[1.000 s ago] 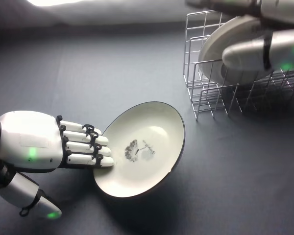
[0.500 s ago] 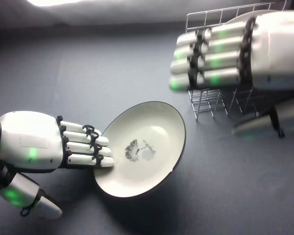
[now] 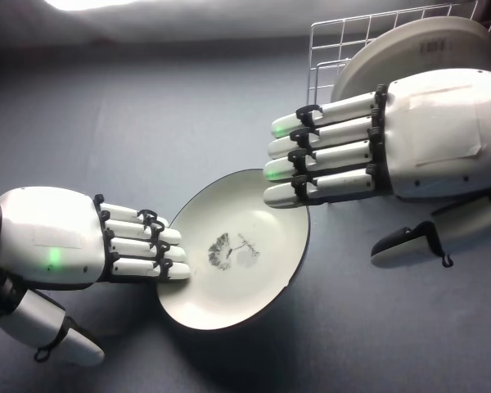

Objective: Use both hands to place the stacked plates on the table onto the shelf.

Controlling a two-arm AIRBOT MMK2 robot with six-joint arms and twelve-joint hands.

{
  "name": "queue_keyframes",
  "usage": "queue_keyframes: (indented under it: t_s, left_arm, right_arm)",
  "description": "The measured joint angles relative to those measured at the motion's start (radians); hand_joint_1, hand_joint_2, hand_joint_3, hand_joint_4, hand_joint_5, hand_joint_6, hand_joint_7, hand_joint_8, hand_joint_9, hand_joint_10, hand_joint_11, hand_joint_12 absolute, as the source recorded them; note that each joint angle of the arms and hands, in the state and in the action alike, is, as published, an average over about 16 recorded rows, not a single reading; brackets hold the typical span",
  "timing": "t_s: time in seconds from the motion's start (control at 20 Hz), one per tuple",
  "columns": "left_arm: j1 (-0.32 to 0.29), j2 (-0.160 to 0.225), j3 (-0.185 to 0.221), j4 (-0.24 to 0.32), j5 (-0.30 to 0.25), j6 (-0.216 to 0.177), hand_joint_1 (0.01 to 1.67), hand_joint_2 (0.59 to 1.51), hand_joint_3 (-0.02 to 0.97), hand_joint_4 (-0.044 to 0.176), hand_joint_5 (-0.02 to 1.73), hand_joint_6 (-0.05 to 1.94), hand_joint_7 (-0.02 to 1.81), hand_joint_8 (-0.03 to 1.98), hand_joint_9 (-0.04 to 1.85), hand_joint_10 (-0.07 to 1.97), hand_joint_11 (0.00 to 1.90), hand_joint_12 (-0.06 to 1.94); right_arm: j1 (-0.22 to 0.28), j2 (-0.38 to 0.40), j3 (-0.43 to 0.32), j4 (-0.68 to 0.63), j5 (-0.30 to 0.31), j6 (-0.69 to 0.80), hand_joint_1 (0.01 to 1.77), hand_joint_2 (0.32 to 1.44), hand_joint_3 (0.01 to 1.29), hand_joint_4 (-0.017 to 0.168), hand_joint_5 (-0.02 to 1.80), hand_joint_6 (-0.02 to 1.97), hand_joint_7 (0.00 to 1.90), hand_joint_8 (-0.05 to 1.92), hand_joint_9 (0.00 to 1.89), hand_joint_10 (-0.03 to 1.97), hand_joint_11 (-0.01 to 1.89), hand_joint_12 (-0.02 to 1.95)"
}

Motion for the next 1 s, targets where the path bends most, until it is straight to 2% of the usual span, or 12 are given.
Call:
queue_keyframes:
  t_s: [0.4, 1.0]
  left_arm:
    - [0.0, 0.0, 0.0, 0.0, 0.0, 0.0, 0.02, 1.223, 0.02, -0.01, -0.01, -0.04, -0.01, -0.02, -0.03, -0.05, 0.05, 0.04]
    - [0.0, 0.0, 0.0, 0.0, 0.0, 0.0, 0.02, 1.224, 0.021, -0.01, -0.01, -0.04, -0.01, -0.02, -0.03, -0.05, 0.05, 0.04]
  right_arm:
    - [-0.002, -0.014, -0.022, 0.0, -0.032, 0.0, 0.02, 1.32, 0.02, 0.004, 0.01, 0.02, 0.01, -0.01, 0.01, 0.02, 0.02, 0.0]
    - [-0.002, -0.015, -0.037, 0.001, -0.041, 0.0, 0.02, 1.32, 0.02, 0.004, 0.01, 0.02, 0.01, -0.01, 0.01, 0.02, 0.02, 0.0]
